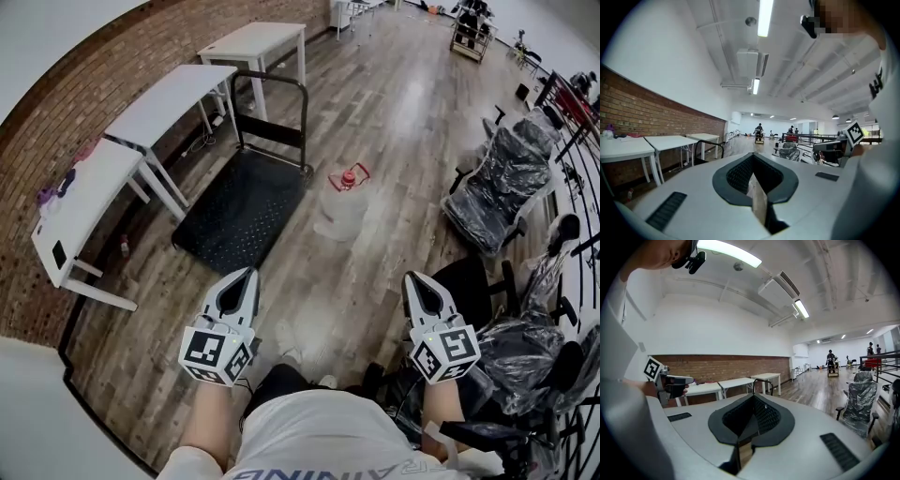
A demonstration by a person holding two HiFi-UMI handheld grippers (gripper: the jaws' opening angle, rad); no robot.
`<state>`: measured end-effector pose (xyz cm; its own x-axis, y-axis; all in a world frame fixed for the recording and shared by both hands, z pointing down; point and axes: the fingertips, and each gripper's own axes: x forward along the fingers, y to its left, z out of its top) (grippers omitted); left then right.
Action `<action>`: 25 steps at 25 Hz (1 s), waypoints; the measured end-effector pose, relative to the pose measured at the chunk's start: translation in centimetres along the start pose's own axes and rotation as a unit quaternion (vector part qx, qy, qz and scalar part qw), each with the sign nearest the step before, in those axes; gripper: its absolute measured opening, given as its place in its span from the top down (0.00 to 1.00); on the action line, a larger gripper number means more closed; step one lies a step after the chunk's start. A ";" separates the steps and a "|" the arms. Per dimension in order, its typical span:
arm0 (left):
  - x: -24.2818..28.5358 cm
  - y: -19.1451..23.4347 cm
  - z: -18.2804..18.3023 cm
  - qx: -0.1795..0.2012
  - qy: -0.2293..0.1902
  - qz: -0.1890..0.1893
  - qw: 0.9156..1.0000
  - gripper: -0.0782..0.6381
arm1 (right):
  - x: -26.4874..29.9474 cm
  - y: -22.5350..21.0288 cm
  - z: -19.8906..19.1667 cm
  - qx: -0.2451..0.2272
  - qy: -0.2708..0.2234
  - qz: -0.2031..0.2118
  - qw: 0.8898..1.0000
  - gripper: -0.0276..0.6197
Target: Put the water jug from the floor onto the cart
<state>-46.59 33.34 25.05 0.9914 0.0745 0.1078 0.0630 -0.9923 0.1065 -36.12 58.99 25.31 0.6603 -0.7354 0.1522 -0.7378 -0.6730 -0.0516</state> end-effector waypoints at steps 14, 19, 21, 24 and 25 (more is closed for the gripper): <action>11.0 13.5 1.3 -0.021 0.010 0.004 1.000 0.89 | 16.1 -1.4 3.3 -0.014 0.005 -0.010 1.000 0.95; 13.1 18.8 2.0 -0.024 0.012 0.008 1.000 0.89 | 21.3 -1.3 4.8 -0.016 0.000 -0.022 1.000 0.95; 13.7 20.3 2.1 -0.028 0.014 0.008 0.999 0.89 | 23.0 -0.8 5.0 -0.014 -0.002 -0.028 1.000 0.95; 14.8 21.8 2.1 -0.029 0.016 0.007 0.999 0.89 | 25.0 -0.5 5.1 -0.016 -0.001 -0.037 0.999 0.95; 15.2 22.2 2.1 -0.030 0.017 0.007 0.999 0.89 | 25.6 -0.6 5.0 -0.013 0.001 -0.037 0.999 0.95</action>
<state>-29.84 12.22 27.02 0.9875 0.0657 0.1435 0.0418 -0.9856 0.1637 -18.09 40.16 24.32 0.7124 -0.6839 0.1574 -0.6908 -0.7229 -0.0143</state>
